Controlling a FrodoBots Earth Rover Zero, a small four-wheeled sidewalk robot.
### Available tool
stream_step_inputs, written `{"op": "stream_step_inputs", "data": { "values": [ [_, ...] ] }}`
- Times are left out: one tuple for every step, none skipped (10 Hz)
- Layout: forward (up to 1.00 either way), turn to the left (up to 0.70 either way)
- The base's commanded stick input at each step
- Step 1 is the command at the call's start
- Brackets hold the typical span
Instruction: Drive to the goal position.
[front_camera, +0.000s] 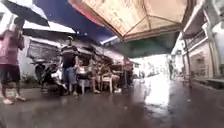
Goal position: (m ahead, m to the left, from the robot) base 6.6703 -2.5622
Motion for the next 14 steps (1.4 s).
{"op": "stream_step_inputs", "data": {
  "values": [
    [0.99,0.00],
    [0.38,0.14],
    [0.00,0.00],
    [0.00,0.00],
    [0.83,0.00],
    [0.97,0.00],
    [0.56,-0.37],
    [0.00,-0.99],
    [0.00,-0.99],
    [0.00,-0.99],
    [0.00,-0.99],
    [0.00,-0.99],
    [0.00,0.00],
    [0.00,0.00]
  ]
}}
